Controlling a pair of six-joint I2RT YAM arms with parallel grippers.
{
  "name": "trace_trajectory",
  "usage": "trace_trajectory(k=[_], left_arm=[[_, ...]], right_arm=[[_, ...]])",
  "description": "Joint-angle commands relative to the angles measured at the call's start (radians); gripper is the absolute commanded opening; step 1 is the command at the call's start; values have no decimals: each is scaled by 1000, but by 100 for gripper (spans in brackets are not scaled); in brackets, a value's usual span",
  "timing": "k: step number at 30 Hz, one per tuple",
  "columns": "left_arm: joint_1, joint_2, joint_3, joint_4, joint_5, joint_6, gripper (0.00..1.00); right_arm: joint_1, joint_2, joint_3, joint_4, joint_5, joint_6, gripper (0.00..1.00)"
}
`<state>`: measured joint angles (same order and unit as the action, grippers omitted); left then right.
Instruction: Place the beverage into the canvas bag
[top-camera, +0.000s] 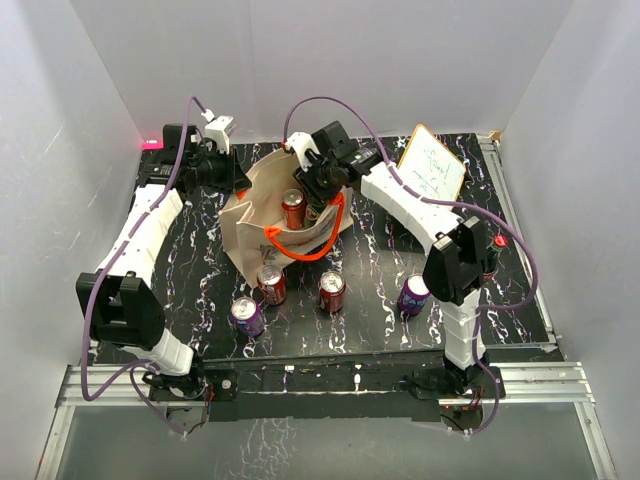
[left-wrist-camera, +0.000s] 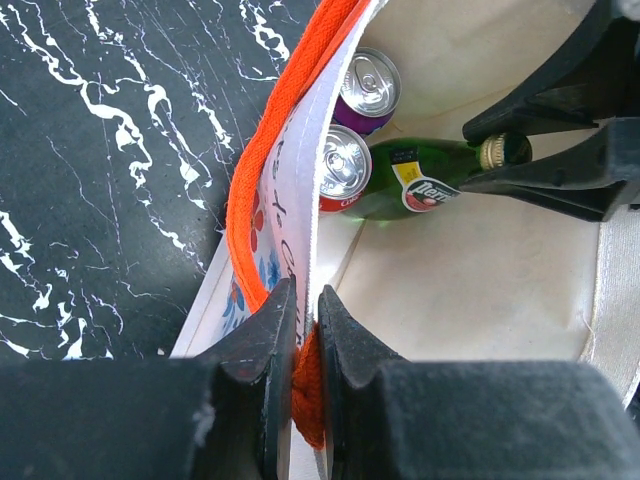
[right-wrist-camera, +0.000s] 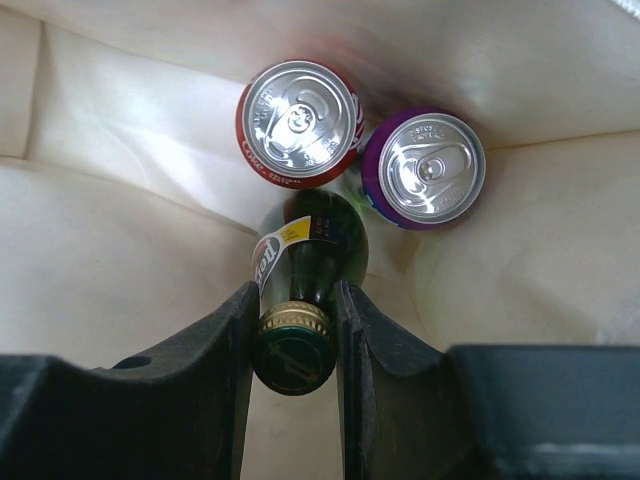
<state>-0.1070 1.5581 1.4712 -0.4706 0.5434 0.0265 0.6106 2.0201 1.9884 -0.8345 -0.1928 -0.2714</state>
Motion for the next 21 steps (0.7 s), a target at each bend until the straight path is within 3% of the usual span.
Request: trace_trajectory(k=[1,21], left_arm=[[-3,-58,-12,5,30,16,0],[-2,-133,-87,37,17,95,0]], right_arm=[[15,10,123,16,95,-31,8],[15,78,330,-135,315,-85,8]])
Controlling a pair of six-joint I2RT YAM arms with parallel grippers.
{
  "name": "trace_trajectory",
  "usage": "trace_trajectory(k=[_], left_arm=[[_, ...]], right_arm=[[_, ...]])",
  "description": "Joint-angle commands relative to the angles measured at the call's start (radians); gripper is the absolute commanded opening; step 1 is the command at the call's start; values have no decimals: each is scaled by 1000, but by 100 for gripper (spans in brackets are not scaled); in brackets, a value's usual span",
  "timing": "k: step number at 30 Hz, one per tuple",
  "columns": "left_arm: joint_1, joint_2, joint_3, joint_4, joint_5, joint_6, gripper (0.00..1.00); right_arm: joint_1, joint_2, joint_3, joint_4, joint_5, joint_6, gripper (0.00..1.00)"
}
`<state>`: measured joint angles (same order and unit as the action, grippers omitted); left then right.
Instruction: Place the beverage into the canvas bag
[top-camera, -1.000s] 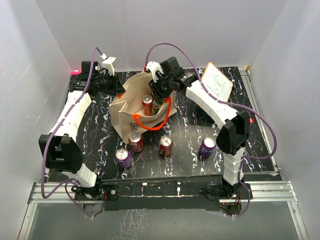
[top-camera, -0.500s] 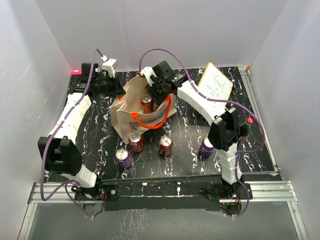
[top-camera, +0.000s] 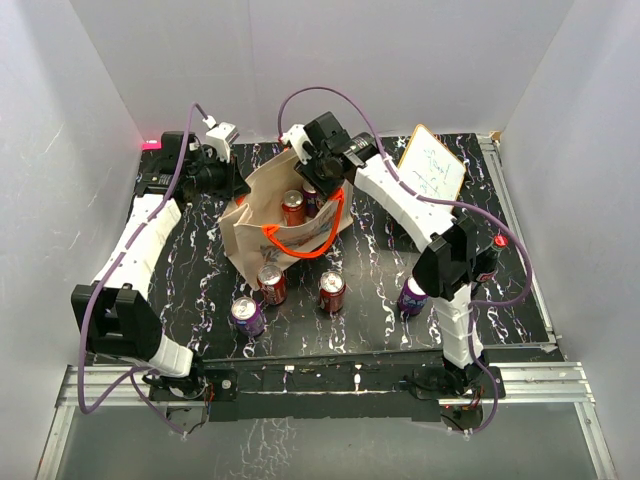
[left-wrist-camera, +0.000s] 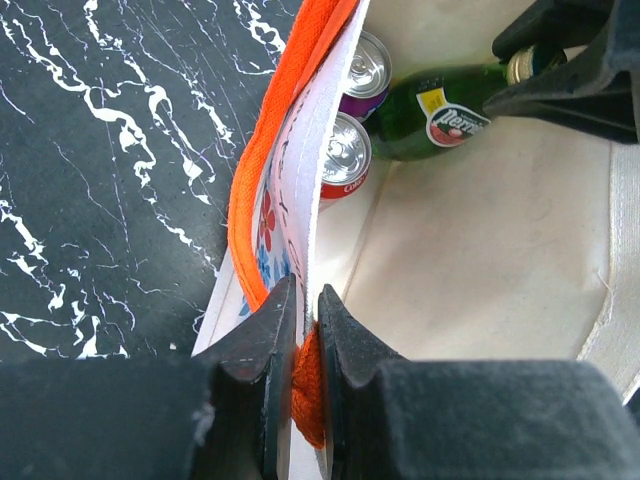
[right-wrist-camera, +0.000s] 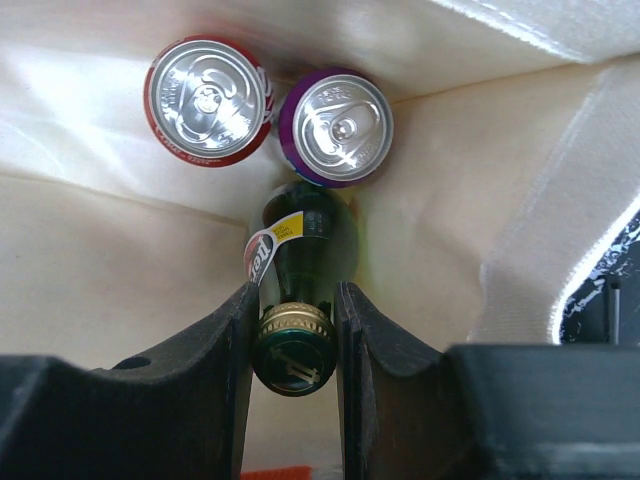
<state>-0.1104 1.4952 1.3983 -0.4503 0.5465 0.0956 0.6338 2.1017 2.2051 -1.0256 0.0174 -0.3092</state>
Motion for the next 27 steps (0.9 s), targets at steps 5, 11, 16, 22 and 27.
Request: trace_trajectory(k=[5,11,16,22,27], left_arm=[[1,-66,-11,12,12,21,0],[1,-66,-13,16,14,19,0],[1,-60,-12,23,24,15,0],[2,-51,3,29,36,14,0],[0,-50,5,31,38,10,0]], right_arm=[[-8,25,152,14,125,-54,8],[-9,22,87,25,116,-50,8],[-9,-4,-13,62,49,-25,8],[-9,4,-77,84,-27,2,8],[-9,6,-72,88,-33,-12,23]])
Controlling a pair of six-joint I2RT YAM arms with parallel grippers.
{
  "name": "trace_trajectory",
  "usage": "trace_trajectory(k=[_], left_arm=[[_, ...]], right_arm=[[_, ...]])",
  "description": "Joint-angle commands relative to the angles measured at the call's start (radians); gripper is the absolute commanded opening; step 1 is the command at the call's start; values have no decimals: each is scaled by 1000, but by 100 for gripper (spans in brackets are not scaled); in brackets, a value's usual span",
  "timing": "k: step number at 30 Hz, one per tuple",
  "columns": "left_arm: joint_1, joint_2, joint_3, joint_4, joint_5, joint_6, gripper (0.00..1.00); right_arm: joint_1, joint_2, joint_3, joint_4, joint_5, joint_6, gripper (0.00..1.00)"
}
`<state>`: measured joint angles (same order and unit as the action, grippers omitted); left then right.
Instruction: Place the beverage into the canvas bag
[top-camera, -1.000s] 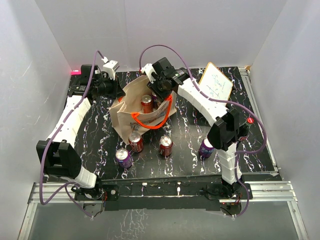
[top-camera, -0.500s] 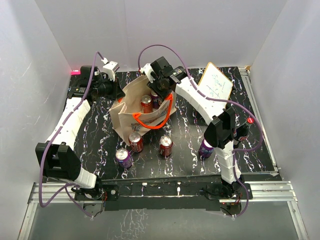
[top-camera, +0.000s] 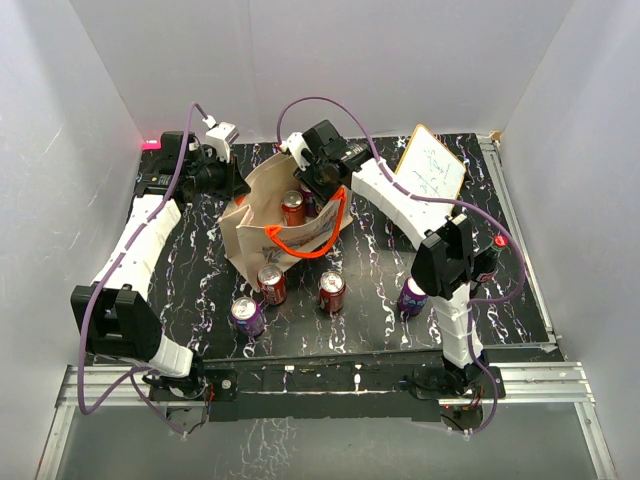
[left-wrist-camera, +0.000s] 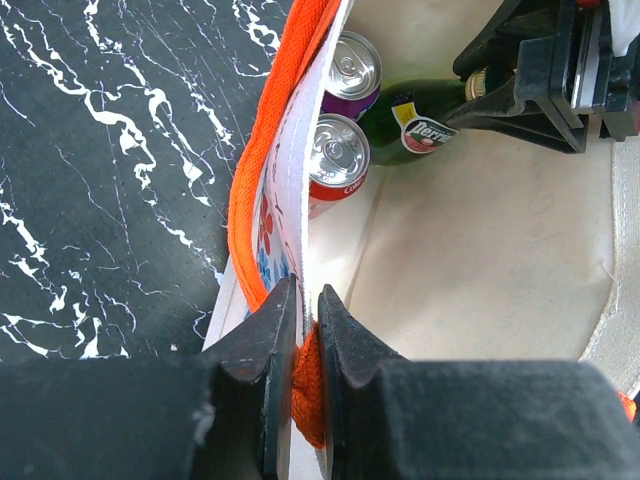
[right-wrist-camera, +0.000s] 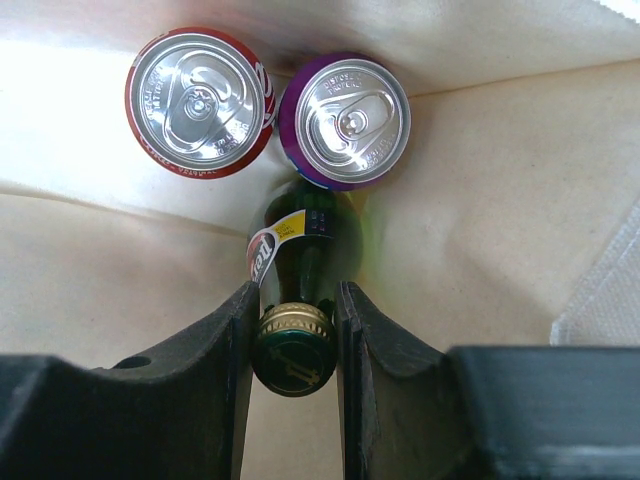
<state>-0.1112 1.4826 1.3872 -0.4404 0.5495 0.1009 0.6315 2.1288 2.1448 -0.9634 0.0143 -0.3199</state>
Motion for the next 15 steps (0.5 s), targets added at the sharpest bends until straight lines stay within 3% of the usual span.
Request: trace_trajectory(k=[1,6,7,9,15], left_arm=[[2,-36,16,23,36,4,0],[2,-29,28,23,37,6,0],[2,-27,30,22,37,8,0],[1,-27,34,18,38,14,0],[3,-28,42,5,38,28,0]], right_arm=[[-6,-22,-10,27,-28,-3,27],[-6,-22,31,28,-44,6,52],[-7,-21,42,29,-55,9,63],[-6,-18,66,28,-75,21,74],[-7,-29,108,56,-129,41,84]])
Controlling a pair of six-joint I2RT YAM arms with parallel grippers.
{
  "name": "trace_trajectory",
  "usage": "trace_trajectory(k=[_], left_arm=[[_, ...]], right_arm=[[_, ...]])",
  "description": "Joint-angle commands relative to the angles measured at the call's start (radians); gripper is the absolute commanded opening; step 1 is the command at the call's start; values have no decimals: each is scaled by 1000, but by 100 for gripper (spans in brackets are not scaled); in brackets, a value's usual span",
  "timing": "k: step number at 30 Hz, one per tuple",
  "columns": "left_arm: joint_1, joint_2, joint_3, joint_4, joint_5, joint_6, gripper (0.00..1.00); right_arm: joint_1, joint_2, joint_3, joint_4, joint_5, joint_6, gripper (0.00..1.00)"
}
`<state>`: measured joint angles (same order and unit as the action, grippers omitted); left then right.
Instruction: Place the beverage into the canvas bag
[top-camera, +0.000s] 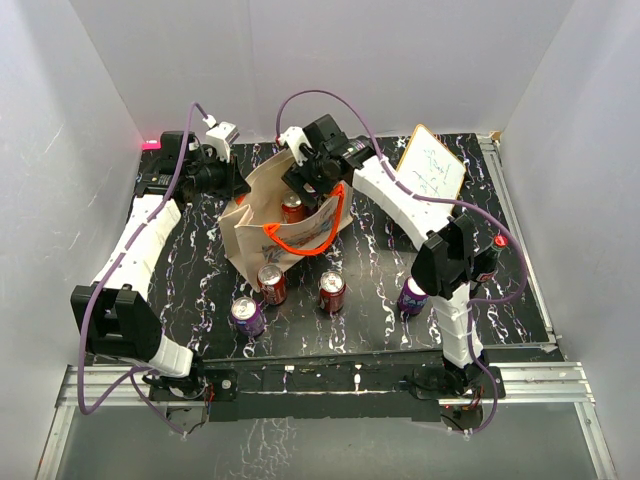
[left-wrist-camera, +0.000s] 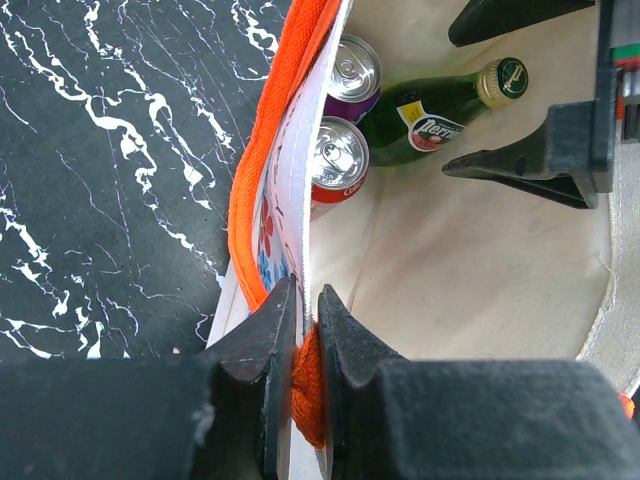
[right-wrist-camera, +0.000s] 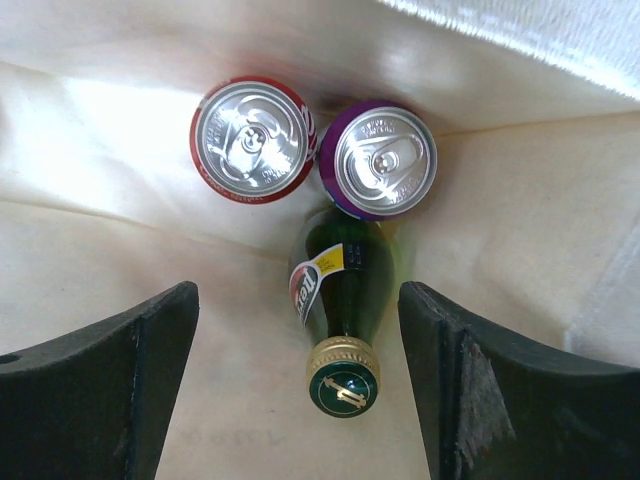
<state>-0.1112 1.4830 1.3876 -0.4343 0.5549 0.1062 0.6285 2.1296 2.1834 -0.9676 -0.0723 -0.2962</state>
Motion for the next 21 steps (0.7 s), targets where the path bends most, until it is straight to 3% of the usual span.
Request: trace_trajectory(k=[1,12,21], left_arm=[[1,-29,42,0,32,21,0],[2,-12,65,32,40,-62,0],[3,23,90,58,50,-141,0]], right_arm=[[-3,-39,69,73,-49,19,84],[-5,-251,-28,217,-87,50,85],[-6,-605,-415,152,-152,23,85]])
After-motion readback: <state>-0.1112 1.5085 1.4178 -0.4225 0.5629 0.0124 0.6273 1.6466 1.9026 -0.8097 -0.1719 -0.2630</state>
